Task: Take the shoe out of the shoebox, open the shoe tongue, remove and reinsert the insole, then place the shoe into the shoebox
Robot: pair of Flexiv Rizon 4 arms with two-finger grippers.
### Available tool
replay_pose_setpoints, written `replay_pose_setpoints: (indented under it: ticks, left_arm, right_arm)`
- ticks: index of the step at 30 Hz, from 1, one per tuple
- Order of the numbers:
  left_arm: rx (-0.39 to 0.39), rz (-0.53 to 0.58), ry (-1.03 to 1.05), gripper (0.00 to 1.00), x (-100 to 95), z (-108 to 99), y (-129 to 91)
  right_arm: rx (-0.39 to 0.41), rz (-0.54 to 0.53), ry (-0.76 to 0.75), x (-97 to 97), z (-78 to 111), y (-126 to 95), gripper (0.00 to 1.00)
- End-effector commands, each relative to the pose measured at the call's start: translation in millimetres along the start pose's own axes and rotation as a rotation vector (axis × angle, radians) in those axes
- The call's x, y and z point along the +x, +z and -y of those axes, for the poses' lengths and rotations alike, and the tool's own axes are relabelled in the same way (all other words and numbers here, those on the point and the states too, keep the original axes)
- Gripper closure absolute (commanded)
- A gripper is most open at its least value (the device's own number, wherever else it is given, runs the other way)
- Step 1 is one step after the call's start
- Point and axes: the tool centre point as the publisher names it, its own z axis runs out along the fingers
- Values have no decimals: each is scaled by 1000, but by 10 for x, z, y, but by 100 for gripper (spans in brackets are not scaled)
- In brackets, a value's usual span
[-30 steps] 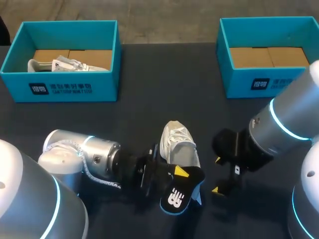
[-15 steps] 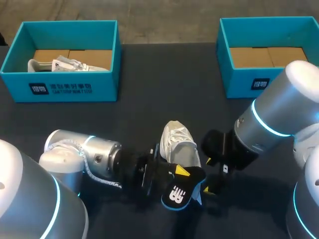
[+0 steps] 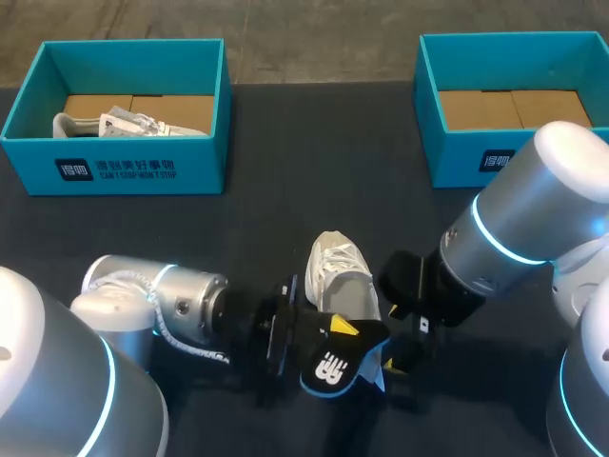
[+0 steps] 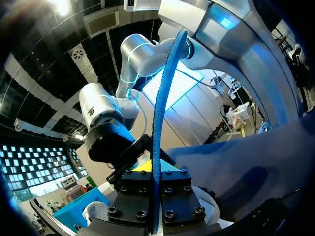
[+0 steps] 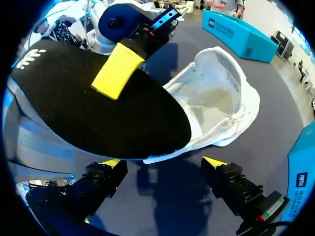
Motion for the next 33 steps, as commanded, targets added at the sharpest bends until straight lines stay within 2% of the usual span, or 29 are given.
replay_pose_setpoints:
  ticks: [1,8,17,33]
  left_arm:
    - [7,-5,1,100,13,55,-15]
    - [8,-11,18,100,36,218,-30]
    - [-12,15,-42,100,117,155,-120]
    - [-34,33,-64,100,60,-9,-110]
  right_arm:
    - [-1,2,1,8,4,4,0]
    - [-1,2,1,8,4,4,0]
    - [-1,2,1,8,4,4,0]
    - [-1,2,1,8,4,4,0]
